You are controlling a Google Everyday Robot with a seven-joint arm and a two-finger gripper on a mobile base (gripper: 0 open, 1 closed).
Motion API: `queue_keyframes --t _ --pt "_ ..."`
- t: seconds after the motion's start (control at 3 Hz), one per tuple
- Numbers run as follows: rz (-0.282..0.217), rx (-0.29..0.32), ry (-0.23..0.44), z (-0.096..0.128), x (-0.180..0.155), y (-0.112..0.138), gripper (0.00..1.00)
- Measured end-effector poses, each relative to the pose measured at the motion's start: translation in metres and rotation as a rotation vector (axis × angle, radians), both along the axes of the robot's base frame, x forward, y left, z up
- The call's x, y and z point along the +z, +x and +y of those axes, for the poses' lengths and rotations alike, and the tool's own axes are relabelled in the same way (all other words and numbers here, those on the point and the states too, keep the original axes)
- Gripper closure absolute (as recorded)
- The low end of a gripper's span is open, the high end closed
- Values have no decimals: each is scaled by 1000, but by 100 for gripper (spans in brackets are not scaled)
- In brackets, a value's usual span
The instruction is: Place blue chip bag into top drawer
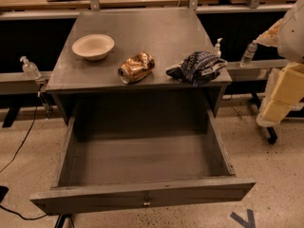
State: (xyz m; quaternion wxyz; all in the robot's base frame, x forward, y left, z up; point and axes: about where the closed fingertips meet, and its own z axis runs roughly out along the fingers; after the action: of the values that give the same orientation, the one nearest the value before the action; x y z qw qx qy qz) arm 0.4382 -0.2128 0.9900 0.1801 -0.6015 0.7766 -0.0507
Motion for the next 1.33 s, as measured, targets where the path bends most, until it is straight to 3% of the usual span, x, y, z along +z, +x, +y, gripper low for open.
queue_keyframes --t 0.33,0.67,1.0,1.33 --pt "0 0 0 0 0 0 0" --pt "-33 4 4 1 -3 9 0" --pt "-118 55 -20 4 -34 49 0" --pt "-240 140 -23 27 -53 108 0"
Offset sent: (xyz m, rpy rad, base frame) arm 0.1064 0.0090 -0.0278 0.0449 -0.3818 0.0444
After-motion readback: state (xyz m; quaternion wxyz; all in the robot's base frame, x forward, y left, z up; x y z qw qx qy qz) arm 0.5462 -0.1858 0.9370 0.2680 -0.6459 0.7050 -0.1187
